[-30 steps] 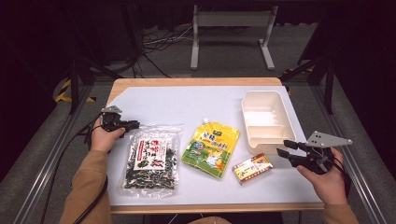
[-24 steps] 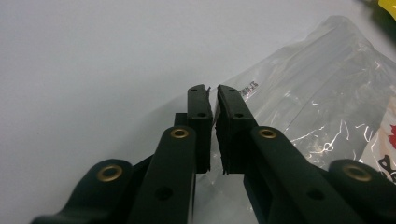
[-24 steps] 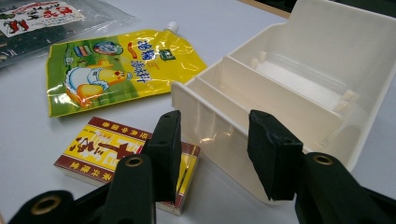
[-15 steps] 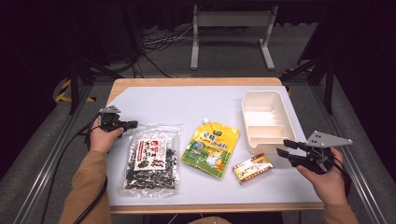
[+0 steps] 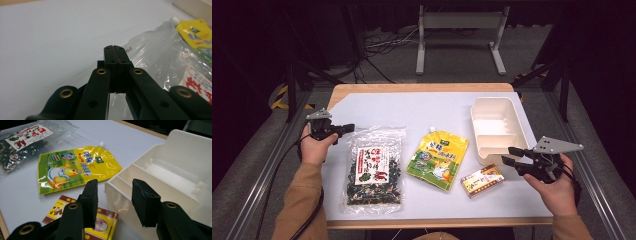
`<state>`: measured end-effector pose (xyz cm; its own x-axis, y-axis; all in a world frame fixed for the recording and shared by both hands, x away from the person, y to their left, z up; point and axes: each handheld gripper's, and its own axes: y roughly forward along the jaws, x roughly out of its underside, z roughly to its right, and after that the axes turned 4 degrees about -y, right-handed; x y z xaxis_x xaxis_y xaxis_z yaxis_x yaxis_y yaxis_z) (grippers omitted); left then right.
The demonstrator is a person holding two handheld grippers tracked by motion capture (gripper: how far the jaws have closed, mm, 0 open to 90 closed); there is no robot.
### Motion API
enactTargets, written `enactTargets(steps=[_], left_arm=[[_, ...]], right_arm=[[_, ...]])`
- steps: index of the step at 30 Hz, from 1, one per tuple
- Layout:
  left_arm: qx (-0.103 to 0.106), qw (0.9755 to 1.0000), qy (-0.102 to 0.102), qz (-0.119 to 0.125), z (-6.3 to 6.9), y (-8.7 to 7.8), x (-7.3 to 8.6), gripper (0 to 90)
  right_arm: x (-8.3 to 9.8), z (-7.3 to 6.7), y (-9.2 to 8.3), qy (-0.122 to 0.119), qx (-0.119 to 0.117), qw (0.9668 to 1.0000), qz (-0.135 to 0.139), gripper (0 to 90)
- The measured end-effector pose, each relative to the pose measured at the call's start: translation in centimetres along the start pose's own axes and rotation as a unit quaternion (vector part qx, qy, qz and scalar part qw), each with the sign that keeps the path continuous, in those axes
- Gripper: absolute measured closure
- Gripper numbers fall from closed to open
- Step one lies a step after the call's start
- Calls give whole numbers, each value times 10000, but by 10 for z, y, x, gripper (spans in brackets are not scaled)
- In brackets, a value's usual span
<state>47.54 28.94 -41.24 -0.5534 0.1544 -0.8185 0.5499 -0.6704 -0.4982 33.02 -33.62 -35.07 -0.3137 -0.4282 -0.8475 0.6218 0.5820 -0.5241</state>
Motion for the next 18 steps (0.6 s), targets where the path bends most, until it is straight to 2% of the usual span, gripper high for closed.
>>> enactTargets(steps=[6, 11, 15, 18], left_arm=[[43, 9992, 247, 311, 14, -23, -9, 900], [147, 9977, 386, 545, 24, -39, -14, 900], [212, 9962, 461, 703, 31, -50, -17, 900], [254, 9954, 485, 792, 35, -57, -18, 900]], right_arm=[[-21, -13, 13, -96, -300, 9993, 202, 580], [-39, -28, 31, -253, -484, 9985, 94, 543], [-53, -38, 44, -231, -741, 9970, 40, 497], [-66, -48, 56, -358, -915, 9952, -12, 474]])
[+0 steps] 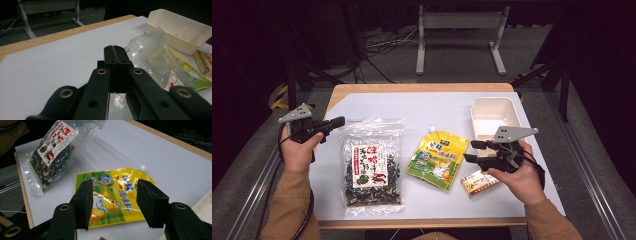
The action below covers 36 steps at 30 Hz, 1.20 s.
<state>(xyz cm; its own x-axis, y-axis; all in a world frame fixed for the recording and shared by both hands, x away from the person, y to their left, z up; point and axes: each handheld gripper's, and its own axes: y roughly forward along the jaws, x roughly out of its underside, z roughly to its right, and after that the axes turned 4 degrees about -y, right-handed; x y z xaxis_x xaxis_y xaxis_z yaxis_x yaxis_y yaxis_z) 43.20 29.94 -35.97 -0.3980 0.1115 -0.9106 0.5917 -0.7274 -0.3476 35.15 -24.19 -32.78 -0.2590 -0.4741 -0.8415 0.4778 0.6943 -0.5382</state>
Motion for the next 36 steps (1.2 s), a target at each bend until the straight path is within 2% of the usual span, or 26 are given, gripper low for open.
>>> enactTargets(steps=[2, 9, 15, 22, 28, 36], left_arm=[[8, 10000, 24, 49, 2, -3, -1, 900], [98, 9995, 196, 248, 13, -16, -8, 900], [184, 9989, 226, 365, 21, -27, -9, 900], [196, 9981, 315, 485, 30, -37, -10, 900], [321, 9971, 433, 539, 33, -42, -13, 900], [396, 9965, 450, 585, 36, -45, -14, 900]], right_arm=[[-3, -1, 3, -6, -44, 10000, 2, 467], [-32, -14, 32, -202, -342, 9992, 22, 437], [-50, -21, 55, -275, -449, 9986, -98, 389], [-67, -26, 83, -222, -648, 9975, -147, 342], [-80, -32, 107, -147, -853, 9960, -214, 330], [-88, -33, 132, -51, -1021, 9943, -311, 326]])
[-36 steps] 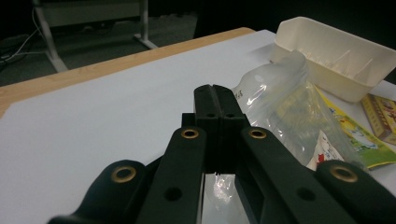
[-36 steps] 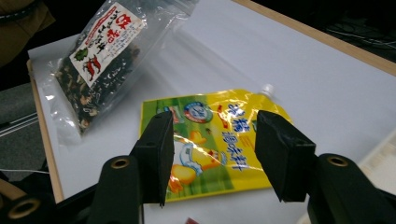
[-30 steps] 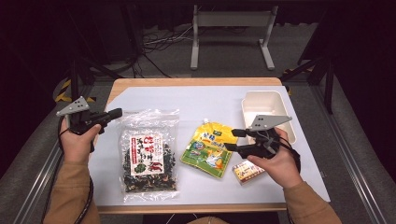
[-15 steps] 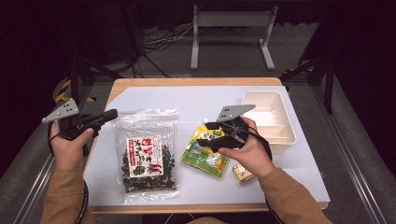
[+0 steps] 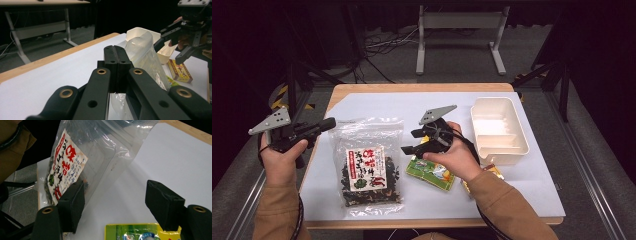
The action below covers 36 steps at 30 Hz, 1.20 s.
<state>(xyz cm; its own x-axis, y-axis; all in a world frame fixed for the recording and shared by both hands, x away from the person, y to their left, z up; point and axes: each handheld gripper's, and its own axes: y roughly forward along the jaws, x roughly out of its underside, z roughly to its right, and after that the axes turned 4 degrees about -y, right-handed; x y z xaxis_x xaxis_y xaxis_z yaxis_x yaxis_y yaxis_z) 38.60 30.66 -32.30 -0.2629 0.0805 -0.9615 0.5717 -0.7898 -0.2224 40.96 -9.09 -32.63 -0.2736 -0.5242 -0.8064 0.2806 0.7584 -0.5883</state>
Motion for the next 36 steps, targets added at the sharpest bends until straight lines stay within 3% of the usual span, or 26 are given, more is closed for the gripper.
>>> enactTargets(steps=[7, 18, 24, 26, 30, 36], left_arm=[[49, 10000, 80, 33, 3, -1, -2, 900], [171, 9997, 145, 115, 6, 0, -4, 900], [192, 9995, 183, 156, 8, 0, -6, 900], [197, 9995, 201, 160, 9, 1, -6, 900], [183, 9996, 178, 155, 8, 0, -6, 900], [244, 9994, 87, 217, 8, -2, -6, 900]], right_arm=[[-2, -1, 22, 10, -172, 9998, -118, 332], [-9, -2, 45, 60, -552, 9982, -228, 426], [-10, -3, 55, 239, -932, 9950, -284, 525], [-10, -2, 55, 323, -1053, 9935, -294, 598], [-12, -4, 53, 269, -1208, 9919, -292, 706], [-14, -8, 46, 492, -1473, 9876, -225, 801]])
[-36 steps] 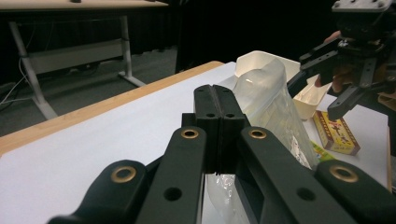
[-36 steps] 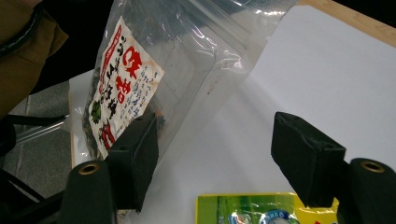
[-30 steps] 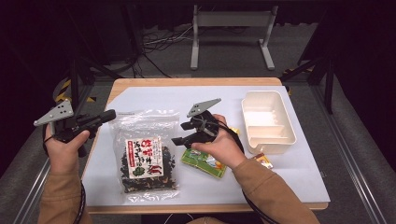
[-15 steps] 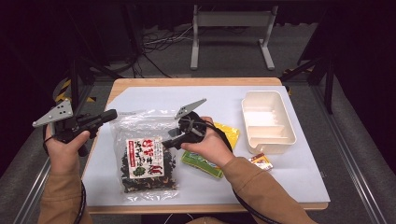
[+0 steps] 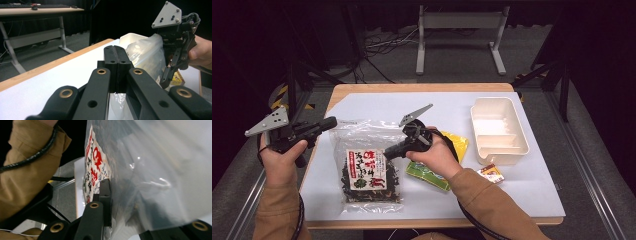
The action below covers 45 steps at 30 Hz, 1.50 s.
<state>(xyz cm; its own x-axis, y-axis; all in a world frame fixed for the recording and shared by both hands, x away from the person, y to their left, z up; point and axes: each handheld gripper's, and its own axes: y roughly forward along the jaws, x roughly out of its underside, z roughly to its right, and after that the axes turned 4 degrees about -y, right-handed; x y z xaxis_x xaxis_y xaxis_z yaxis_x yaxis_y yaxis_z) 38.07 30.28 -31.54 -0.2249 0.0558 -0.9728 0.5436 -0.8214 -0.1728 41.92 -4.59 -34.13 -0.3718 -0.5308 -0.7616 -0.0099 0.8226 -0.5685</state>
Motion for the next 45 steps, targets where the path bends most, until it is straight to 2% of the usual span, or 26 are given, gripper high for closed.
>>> enactTargets(steps=[5, 8, 10, 12, 14, 16, 17, 18, 21, 25, 26, 32, 38, 45], left_arm=[[38, 10000, -29, 55, -1, -1, 0, 900], [81, 9997, -193, 155, -1, -2, 0, 890], [22, 9995, -273, 125, 0, -3, -1, 807], [-10, 9993, -335, 136, 1, -4, -2, 671], [-19, 9990, -388, 240, 2, -4, -3, 558], [-25, 9991, -377, 209, 2, -5, -4, 495], [-39, 9991, -375, 207, 3, -5, -4, 495], [-84, 9991, -354, 219, 2, -5, -4, 431], [-126, 9990, -382, 214, 2, -5, -4, 382], [-156, 9990, -378, 173, 1, -2, -3, 349], [-156, 9990, -378, 173, 1, -2, -3, 346], [-201, 9990, -377, 102, -1, 0, 0, 332], [-188, 9991, -373, 28, -3, 3, 1, 308], [-142, 9992, -356, -143, -3, 10, 4, 279]], right_arm=[[0, -1, -2, 113, -58, 9999, 31, 811], [-1, -1, -5, 204, -106, 9997, 122, 815], [-1, -1, -7, 266, -137, 9994, 172, 817], [-3, 0, -12, 352, -102, 9991, 220, 820], [-4, 0, -16, 358, -40, 9990, 256, 822], [-7, -1, -24, 324, 51, 9990, 310, 822], [-7, -1, -24, 324, 51, 9990, 310, 822], [-10, -3, -33, 288, 119, 9989, 357, 824], [-13, -5, -45, 206, 279, 9986, 410, 825], [-17, -7, -65, 119, 462, 9973, 552, 825], [-17, -7, -65, 119, 462, 9973, 552, 825], [-23, -10, -91, -93, 791, 9940, 746, 826], [-26, -12, -119, -298, 1183, 9885, 897, 826], [-24, -10, -149, -396, 1575, 9813, 1031, 826]])
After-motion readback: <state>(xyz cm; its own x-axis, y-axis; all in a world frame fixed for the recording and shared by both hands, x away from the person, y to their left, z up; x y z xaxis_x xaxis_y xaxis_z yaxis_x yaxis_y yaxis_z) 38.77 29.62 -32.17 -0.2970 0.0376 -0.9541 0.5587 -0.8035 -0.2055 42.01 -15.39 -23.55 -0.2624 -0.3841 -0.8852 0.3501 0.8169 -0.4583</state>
